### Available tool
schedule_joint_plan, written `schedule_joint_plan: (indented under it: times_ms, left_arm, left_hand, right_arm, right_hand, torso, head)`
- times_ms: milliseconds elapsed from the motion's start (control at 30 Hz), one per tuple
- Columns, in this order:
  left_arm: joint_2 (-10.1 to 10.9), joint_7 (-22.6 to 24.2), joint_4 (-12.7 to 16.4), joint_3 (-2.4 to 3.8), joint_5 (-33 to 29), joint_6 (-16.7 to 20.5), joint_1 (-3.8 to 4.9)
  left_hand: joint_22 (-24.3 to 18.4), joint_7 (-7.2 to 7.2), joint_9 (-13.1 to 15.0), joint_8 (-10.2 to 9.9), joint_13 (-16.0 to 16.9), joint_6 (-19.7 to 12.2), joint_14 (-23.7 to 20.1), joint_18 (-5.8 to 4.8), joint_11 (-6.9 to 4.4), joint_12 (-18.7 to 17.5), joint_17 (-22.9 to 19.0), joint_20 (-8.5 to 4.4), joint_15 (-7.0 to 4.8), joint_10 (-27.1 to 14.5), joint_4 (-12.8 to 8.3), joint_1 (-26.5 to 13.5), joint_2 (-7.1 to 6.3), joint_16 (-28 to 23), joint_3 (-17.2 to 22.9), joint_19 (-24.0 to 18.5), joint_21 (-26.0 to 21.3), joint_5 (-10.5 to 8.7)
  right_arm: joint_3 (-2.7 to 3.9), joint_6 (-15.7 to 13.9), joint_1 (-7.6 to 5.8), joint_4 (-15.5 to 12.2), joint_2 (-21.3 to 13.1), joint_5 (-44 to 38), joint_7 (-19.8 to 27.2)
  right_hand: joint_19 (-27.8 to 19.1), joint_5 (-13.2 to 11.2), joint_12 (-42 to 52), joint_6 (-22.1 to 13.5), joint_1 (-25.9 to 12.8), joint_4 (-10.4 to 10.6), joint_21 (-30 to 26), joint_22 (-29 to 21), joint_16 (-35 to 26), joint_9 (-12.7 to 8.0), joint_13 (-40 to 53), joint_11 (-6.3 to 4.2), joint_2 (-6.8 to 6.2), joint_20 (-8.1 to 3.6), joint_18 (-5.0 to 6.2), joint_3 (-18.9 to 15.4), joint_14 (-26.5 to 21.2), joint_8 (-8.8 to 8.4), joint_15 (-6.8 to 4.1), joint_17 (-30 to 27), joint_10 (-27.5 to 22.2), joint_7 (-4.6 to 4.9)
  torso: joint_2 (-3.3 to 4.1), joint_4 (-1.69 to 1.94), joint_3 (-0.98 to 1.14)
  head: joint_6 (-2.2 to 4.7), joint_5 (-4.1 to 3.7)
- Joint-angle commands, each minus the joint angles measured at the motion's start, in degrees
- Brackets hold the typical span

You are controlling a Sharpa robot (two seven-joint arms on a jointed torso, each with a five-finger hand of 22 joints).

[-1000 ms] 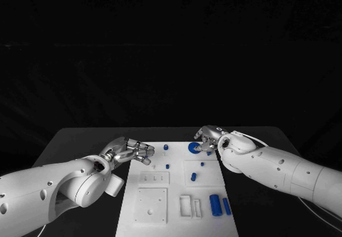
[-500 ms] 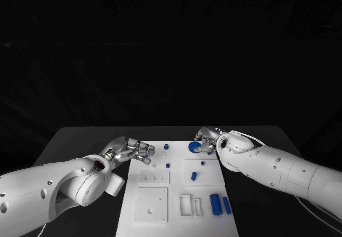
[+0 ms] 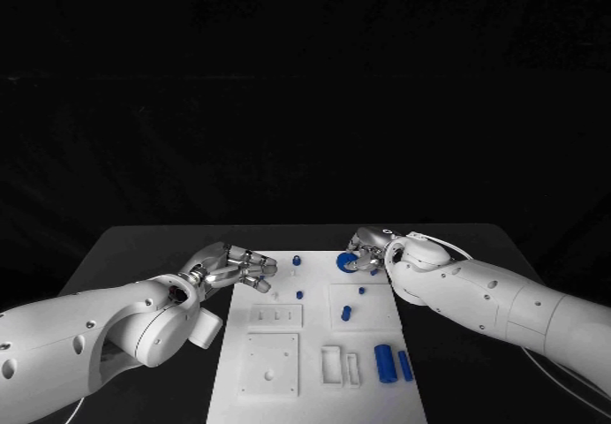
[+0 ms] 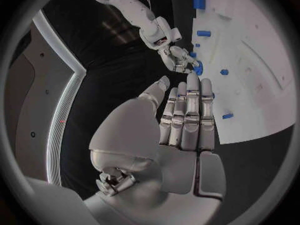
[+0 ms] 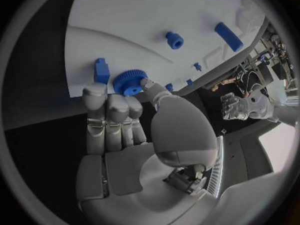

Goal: Assemble the parts on the task board

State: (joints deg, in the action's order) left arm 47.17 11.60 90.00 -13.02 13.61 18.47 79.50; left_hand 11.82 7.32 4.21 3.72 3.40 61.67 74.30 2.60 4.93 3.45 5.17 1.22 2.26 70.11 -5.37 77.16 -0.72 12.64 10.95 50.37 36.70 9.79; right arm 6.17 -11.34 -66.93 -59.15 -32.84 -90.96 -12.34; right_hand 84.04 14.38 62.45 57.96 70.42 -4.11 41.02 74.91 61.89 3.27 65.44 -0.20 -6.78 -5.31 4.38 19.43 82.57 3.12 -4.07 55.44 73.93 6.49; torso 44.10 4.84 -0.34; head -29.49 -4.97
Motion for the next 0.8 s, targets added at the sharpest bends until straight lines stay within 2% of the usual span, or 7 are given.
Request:
schedule_joint_plan:
  times_ms: [33, 167, 300, 333, 500, 633, 800]
  left_arm:
    - [-0.08, 0.15, 0.11, 0.04, 0.00, -0.81, 0.11]
    - [-0.06, 0.04, 0.08, 0.04, 0.02, -0.83, 0.11]
    - [-0.04, -0.18, 0.05, 0.04, 0.05, -0.95, 0.11]
    - [-0.03, -0.23, 0.04, 0.04, 0.06, -0.98, 0.11]
    - [0.02, -0.52, 0.03, 0.04, 0.13, -1.07, 0.11]
    - [0.05, -0.69, 0.05, 0.04, 0.17, -1.07, 0.11]
    - [0.06, -0.76, 0.06, 0.04, 0.20, -1.03, 0.11]
  left_hand:
    - [-0.11, 0.03, -0.04, -0.10, -0.02, -0.36, 0.02, -0.12, 0.12, -0.06, -0.09, 0.21, 0.29, -0.34, -0.03, -0.05, -0.38, -0.37, 0.38, -0.16, 0.15, -0.15]
    - [-0.11, 0.03, -0.04, -0.10, -0.02, -0.36, 0.02, -0.12, 0.12, -0.06, -0.09, 0.21, 0.29, -0.34, -0.03, -0.05, -0.38, -0.37, 0.38, -0.16, 0.15, -0.15]
    - [-0.11, 0.03, -0.04, -0.10, -0.02, -0.36, 0.02, -0.12, 0.12, -0.06, -0.09, 0.21, 0.29, -0.34, -0.03, -0.05, -0.38, -0.37, 0.38, -0.16, 0.15, -0.15]
    - [-0.11, 0.03, -0.04, -0.10, -0.02, -0.36, 0.02, -0.12, 0.12, -0.06, -0.09, 0.21, 0.29, -0.34, -0.03, -0.05, -0.38, -0.37, 0.38, -0.16, 0.15, -0.15]
    - [-0.23, 0.05, -0.05, -0.11, -0.02, -0.47, -0.04, -0.13, 0.16, -0.06, -0.10, 0.23, 0.31, -0.43, 0.01, -0.08, -0.46, -0.40, 0.35, -0.20, 0.14, -0.14]
    - [-0.23, 0.05, -0.05, -0.11, -0.02, -0.47, -0.04, -0.13, 0.16, -0.06, -0.10, 0.23, 0.31, -0.43, 0.01, -0.08, -0.46, -0.40, 0.35, -0.20, 0.14, -0.14]
    - [-0.30, 0.08, -0.06, -0.11, -0.01, -0.59, -0.05, -0.12, 0.18, -0.05, -0.10, 0.24, 0.32, -0.50, 0.03, -0.08, -0.47, -0.40, 0.37, -0.19, 0.14, -0.15]
  right_arm:
    - [-0.30, 3.80, 0.63, 0.24, 0.04, -0.06, 0.16]
    - [-0.30, 4.87, 0.77, 0.31, -0.08, -0.16, -0.01]
    - [-0.30, 5.86, 0.91, 0.12, -0.34, -0.25, -0.12]
    - [-0.30, 5.97, 0.94, 0.07, -0.40, -0.26, -0.10]
    - [-0.30, 6.15, 1.05, -0.11, -0.59, -0.24, -0.02]
    - [-0.30, 5.05, 1.10, -0.44, -0.63, -0.64, 0.08]
    - [-0.30, 2.46, 1.12, -1.42, -0.68, -1.99, 0.31]
  right_hand:
    - [0.86, 0.60, 0.19, 1.33, -0.39, -0.72, 0.30, 4.66, 0.14, 0.31, 0.13, -0.07, 0.04, -0.07, 0.70, 1.35, 0.17, 0.44, -0.24, 0.08, -0.11, -0.24]
    - [0.80, 4.32, 0.17, 1.52, -0.72, -2.13, 0.41, 4.68, 0.14, 0.30, 0.21, -0.16, -0.12, -0.19, 0.60, 2.90, 0.15, 0.41, -0.32, 0.16, -0.16, -0.23]
    - [0.68, 11.24, -0.08, 1.13, -1.16, -4.05, 0.51, 4.70, 0.02, 0.29, 0.14, -0.20, -0.78, -0.29, 0.60, 5.14, 0.09, 0.42, -0.39, 0.17, -0.42, -0.04]
    - [0.63, 13.66, -0.22, 0.76, -1.32, -4.69, 0.54, 4.71, -0.02, 0.29, 0.06, -0.19, -1.06, -0.31, 0.63, 5.85, 0.06, 0.43, -0.40, 0.19, -0.53, 0.05]
    - [0.41, 17.68, -0.47, -1.50, -2.10, -7.08, 0.99, 4.75, -0.19, 0.19, -0.06, -0.16, -1.43, -0.32, 0.74, 7.84, 0.03, 0.33, -0.41, 0.28, -0.57, 0.28]
    - [0.20, 17.62, -0.31, 0.62, -2.63, -8.56, 1.72, 4.77, -0.11, 0.28, 0.12, -0.27, -0.92, -0.35, 0.80, 8.55, 0.09, 0.42, -0.47, 0.66, -0.40, 0.13]
    - [0.34, 16.19, 0.26, 2.17, -2.97, -8.44, 2.62, 4.89, 0.14, 0.29, 0.57, -0.45, -0.54, -0.43, 0.73, 8.22, 0.18, 0.41, -0.58, 1.00, 0.07, -0.20]
  torso:
    - [-0.05, -0.02, 0.00]
    - [-0.07, -0.04, -0.01]
    - [-0.05, -0.06, -0.01]
    - [-0.05, -0.06, -0.01]
    - [-0.08, -0.09, 0.04]
    - [-0.06, -0.05, 0.00]
    - [-0.10, -0.05, 0.01]
  head:
    - [-0.10, 0.03]
    - [-0.17, 0.07]
    - [-0.35, 0.14]
    - [-0.37, 0.15]
    - [-0.34, 0.09]
    - [-0.27, 0.13]
    - [-0.24, 0.18]
